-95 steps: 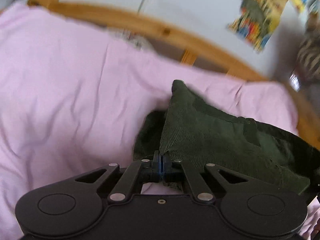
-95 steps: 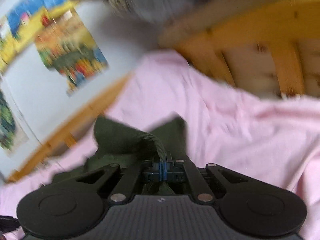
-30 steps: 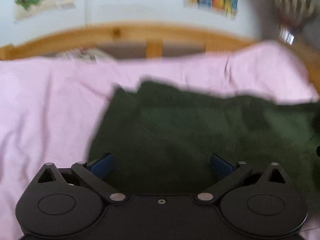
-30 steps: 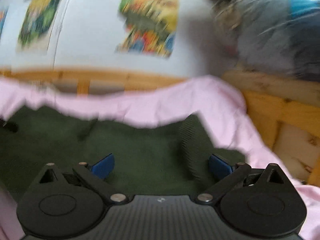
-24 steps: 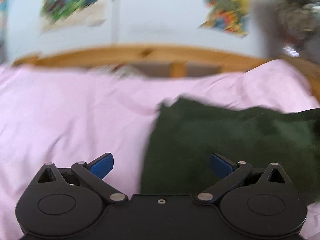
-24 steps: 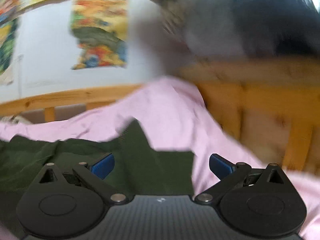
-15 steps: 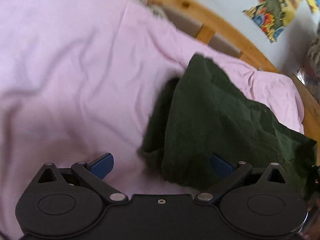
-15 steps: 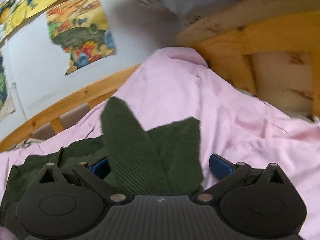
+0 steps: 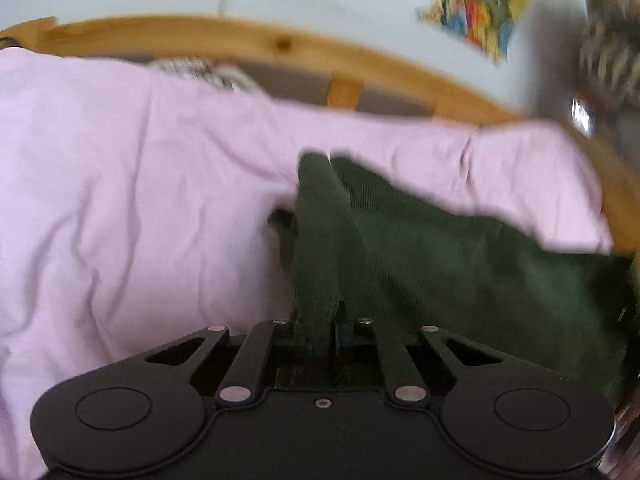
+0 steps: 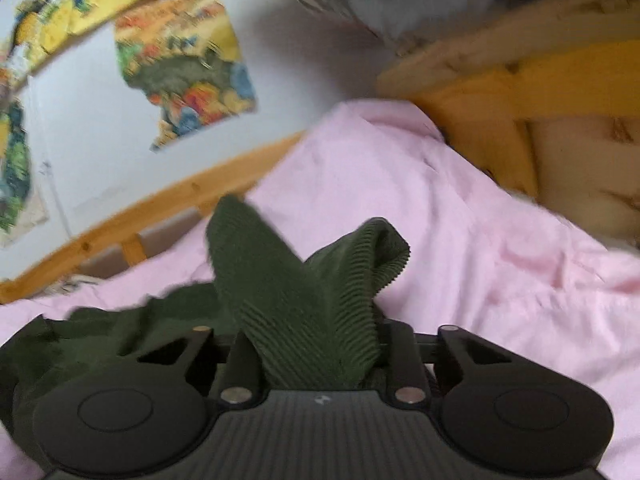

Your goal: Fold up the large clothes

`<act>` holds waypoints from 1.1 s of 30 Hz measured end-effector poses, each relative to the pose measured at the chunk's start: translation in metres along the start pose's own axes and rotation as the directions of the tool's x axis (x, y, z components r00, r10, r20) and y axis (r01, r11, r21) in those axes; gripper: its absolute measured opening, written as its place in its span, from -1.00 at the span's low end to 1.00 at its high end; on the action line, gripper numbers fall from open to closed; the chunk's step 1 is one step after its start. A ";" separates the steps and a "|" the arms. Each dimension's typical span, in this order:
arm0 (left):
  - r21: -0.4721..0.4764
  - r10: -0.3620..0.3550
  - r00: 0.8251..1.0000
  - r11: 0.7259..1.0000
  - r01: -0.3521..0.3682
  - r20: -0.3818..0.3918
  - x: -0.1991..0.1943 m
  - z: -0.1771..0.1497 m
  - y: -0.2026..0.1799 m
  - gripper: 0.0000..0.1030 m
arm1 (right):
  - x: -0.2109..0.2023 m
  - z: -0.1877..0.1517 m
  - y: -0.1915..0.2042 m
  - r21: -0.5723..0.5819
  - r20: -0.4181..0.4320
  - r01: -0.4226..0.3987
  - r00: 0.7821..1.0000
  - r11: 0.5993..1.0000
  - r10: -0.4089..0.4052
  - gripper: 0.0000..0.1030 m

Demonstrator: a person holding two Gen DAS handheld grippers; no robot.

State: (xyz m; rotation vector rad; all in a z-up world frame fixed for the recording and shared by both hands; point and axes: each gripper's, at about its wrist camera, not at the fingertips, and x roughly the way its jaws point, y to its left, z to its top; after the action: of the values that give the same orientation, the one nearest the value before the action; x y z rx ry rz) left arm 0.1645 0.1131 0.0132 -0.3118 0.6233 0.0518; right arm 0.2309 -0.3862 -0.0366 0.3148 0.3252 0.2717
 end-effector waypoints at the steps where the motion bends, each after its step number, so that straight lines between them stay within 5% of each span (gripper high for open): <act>1: -0.031 -0.013 1.000 0.999 0.014 0.020 -0.010 0.006 0.003 -0.85 | -0.005 0.004 0.006 0.000 0.018 -0.034 0.999 0.999 0.034 -0.53; 6: 0.027 0.006 0.990 1.000 -0.010 0.139 -0.065 0.018 0.006 -0.91 | -0.026 0.018 0.045 -0.069 0.086 -0.163 0.982 0.984 0.169 -0.53; 9: 0.020 0.064 0.980 0.997 -0.069 0.190 -0.092 0.016 0.018 -0.94 | -0.027 0.014 0.062 -0.099 0.056 -0.224 0.972 0.970 0.230 -0.52; 12: -0.016 0.135 0.980 0.991 -0.134 0.146 -0.088 0.000 0.038 -0.94 | -0.012 -0.005 0.070 -0.113 -0.041 -0.211 0.977 0.971 0.208 -0.48; 14: -0.087 0.140 0.988 0.987 -0.133 0.071 -0.075 -0.016 0.054 -0.94 | 0.000 -0.018 0.064 -0.091 -0.134 -0.133 0.984 0.987 0.120 -0.42; 17: -0.139 0.167 0.986 0.977 -0.162 0.028 -0.062 -0.036 0.063 -0.88 | 0.004 -0.025 0.035 0.066 -0.192 -0.073 0.978 0.995 0.085 -0.05; 20: -0.171 0.193 0.981 0.967 -0.188 0.010 -0.061 -0.043 0.067 -0.54 | -0.001 -0.022 0.026 0.102 -0.179 -0.057 0.981 0.993 0.075 0.13; 24: -0.204 0.226 0.974 0.954 -0.219 0.009 -0.068 -0.049 0.072 0.22 | -0.012 -0.017 0.023 0.085 -0.146 -0.028 0.988 0.996 0.040 0.66; 25: -0.215 0.224 0.974 0.953 -0.215 0.020 -0.073 -0.054 0.073 0.53 | -0.018 -0.017 0.022 0.069 -0.133 -0.019 0.991 0.997 0.029 0.73; 28: -0.269 0.226 0.973 0.941 -0.205 0.051 -0.087 -0.074 0.075 0.96 | -0.034 -0.020 0.041 -0.067 -0.065 0.054 0.996 0.996 -0.058 0.99; 33: -0.337 0.133 0.991 0.934 -0.120 0.016 -0.085 -0.108 0.077 0.98 | -0.061 -0.034 0.102 -0.343 0.145 0.208 0.975 0.916 -0.167 0.99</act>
State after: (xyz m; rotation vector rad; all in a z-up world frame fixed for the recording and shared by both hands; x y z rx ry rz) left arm 0.0234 0.1575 -0.0414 -0.6000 0.5947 0.2899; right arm 0.1417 -0.3034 -0.0159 -0.0610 0.1865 0.1180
